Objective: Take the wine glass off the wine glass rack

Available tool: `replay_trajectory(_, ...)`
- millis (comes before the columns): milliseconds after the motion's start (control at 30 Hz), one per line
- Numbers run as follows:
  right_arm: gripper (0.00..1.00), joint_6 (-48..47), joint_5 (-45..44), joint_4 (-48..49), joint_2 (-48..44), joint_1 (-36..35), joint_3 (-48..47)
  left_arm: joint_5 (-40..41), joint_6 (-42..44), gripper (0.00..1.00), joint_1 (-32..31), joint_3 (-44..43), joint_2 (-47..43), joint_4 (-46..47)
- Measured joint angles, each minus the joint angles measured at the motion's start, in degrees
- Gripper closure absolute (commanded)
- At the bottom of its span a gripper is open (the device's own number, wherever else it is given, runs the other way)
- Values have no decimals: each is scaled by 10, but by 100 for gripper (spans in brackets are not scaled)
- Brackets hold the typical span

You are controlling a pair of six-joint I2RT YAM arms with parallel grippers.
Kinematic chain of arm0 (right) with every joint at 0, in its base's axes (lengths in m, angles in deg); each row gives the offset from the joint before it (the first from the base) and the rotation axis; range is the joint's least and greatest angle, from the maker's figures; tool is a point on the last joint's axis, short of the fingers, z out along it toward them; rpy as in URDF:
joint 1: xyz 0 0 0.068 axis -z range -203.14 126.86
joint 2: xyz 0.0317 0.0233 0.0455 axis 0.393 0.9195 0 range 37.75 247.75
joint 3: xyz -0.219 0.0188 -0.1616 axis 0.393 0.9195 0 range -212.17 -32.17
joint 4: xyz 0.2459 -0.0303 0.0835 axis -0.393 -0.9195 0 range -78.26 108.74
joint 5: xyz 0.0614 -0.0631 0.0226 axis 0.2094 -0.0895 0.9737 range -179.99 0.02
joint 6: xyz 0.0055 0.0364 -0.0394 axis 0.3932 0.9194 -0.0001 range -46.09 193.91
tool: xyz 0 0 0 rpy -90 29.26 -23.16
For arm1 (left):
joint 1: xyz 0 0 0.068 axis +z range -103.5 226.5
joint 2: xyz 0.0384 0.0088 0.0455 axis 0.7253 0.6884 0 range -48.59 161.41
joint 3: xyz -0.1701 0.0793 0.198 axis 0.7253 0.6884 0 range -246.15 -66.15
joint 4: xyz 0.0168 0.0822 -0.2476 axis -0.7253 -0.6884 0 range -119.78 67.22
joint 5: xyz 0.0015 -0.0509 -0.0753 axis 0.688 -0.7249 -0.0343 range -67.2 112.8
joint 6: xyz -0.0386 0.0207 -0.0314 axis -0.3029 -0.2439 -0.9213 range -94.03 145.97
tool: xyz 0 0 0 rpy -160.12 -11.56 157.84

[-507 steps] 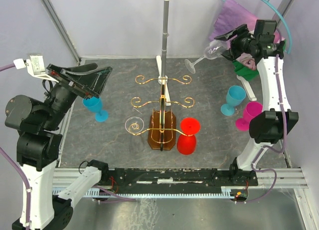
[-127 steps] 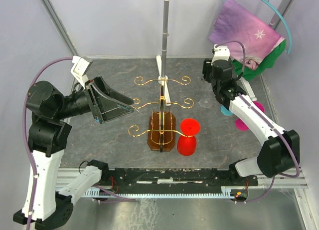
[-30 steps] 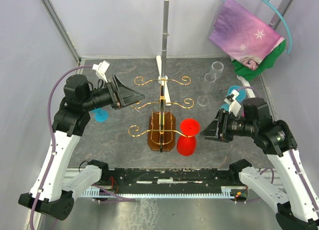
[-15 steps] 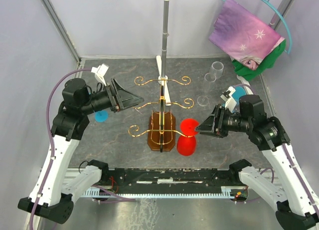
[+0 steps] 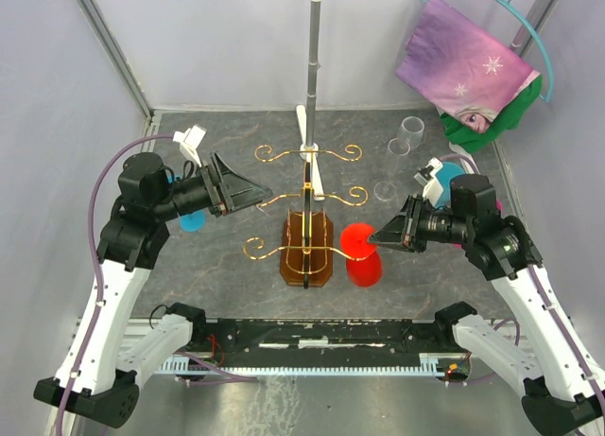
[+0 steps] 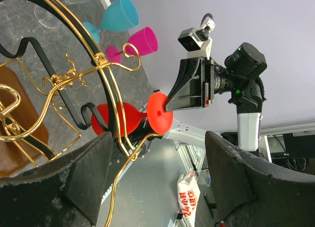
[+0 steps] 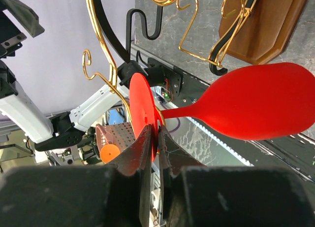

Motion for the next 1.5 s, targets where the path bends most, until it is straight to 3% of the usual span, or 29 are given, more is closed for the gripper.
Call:
replay_trajectory(400, 89, 30, 24, 8, -9, 0, -3, -2, 0, 18, 0, 10, 0, 4)
replay_trajectory(700, 100, 28, 37, -16, -2, 0, -35, -4, 0, 18, 0, 13, 0, 4)
replay_trajectory(1233, 100, 28, 95, -56, 6, 0, -38, -6, 0, 18, 0, 16, 0, 3)
replay_trajectory(1500, 100, 69, 116, -8, 25, -12, -42, -6, 0, 18, 0, 16, 11, 3)
